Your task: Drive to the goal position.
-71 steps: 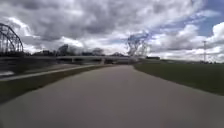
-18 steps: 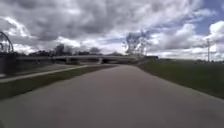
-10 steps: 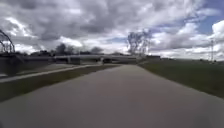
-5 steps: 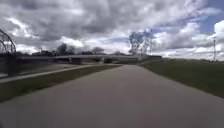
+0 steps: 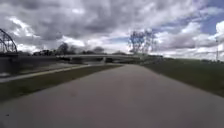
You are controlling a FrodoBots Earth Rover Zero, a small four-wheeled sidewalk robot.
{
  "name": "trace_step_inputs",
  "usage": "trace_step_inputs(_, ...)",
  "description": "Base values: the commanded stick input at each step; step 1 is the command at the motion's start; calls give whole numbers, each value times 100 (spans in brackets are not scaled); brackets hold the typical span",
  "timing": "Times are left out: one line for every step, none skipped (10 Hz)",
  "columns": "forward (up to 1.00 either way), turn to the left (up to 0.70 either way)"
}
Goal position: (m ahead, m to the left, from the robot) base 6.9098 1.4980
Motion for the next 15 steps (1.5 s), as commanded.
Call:
trace_step_inputs(100,-23)
trace_step_inputs(100,-23)
trace_step_inputs(100,-23)
trace_step_inputs(100,-23)
trace_step_inputs(100,-23)
trace_step_inputs(100,-21)
trace_step_inputs(100,-11)
trace_step_inputs(100,0)
trace_step_inputs(100,0)
trace_step_inputs(100,0)
trace_step_inputs(100,0)
trace_step_inputs(100,0)
trace_step_inputs(100,0)
trace_step_inputs(100,0)
trace_step_inputs(100,0)
